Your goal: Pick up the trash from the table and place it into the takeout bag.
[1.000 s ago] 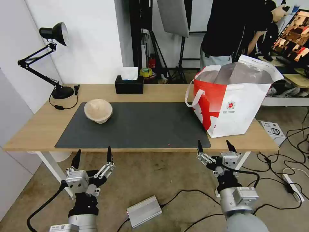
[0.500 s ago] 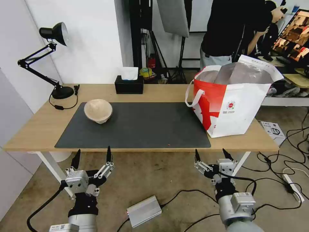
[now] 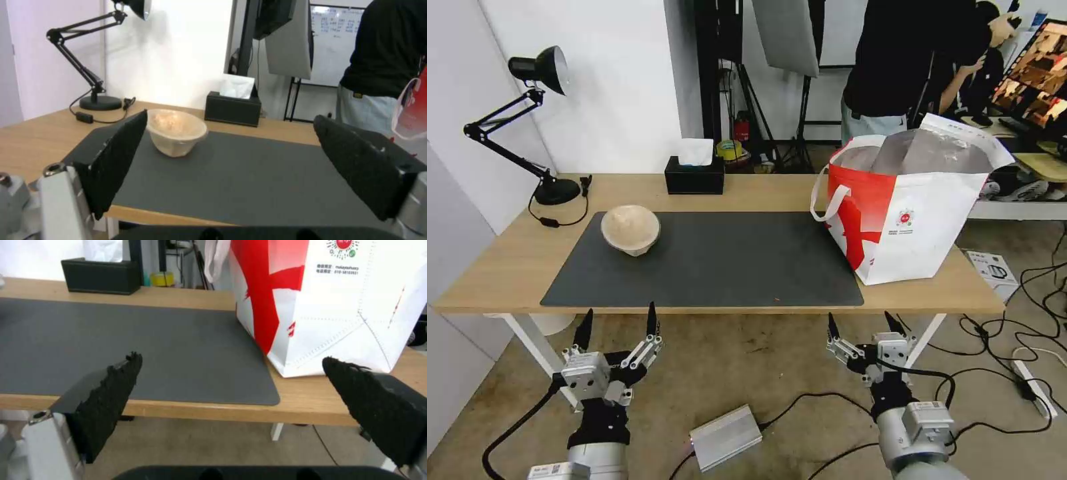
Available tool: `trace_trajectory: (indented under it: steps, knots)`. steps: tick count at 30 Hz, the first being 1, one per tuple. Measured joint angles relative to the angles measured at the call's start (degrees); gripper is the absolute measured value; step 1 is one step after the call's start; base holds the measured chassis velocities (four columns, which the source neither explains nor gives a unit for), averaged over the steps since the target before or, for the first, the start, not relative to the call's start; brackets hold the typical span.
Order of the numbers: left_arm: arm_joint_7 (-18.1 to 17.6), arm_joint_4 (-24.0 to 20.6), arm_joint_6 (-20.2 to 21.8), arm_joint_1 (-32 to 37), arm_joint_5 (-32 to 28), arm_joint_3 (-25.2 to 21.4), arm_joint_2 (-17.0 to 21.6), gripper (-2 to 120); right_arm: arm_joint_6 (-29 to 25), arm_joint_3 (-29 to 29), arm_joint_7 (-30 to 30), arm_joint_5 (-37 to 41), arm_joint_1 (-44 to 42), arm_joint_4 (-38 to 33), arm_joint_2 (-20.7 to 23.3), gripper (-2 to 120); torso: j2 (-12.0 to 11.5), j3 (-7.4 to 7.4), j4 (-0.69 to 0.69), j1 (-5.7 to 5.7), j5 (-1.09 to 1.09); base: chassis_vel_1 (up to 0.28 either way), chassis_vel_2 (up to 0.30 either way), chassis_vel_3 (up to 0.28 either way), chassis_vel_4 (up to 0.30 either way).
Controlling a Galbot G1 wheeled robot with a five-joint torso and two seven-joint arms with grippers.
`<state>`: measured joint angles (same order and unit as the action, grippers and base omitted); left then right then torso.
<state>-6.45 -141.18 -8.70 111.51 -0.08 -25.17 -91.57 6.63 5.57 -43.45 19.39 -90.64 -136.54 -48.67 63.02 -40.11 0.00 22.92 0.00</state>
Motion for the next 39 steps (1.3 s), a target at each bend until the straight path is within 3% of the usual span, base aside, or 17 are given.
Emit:
trace_trajectory:
  steps: [25, 39]
  knots:
    - [-0.4, -0.8, 0.2, -1.5, -2.1, -1.4, 0.1, 100, 0.0, 0.1, -0.1, 0.0, 0.1, 0.0, 0.0, 100, 0.0, 0.0, 0.0, 0.0, 0.0, 0.0, 0.0, 0.0, 0.0]
    - [-4.2, -1.9, 5.5, -6.2, -14.9, -3.3, 0.4, 100, 0.0, 0.1, -0.1, 0.0, 0.1, 0.0, 0.0, 100, 0.0, 0.0, 0.0, 0.0, 0.0, 0.0, 0.0, 0.0, 0.0]
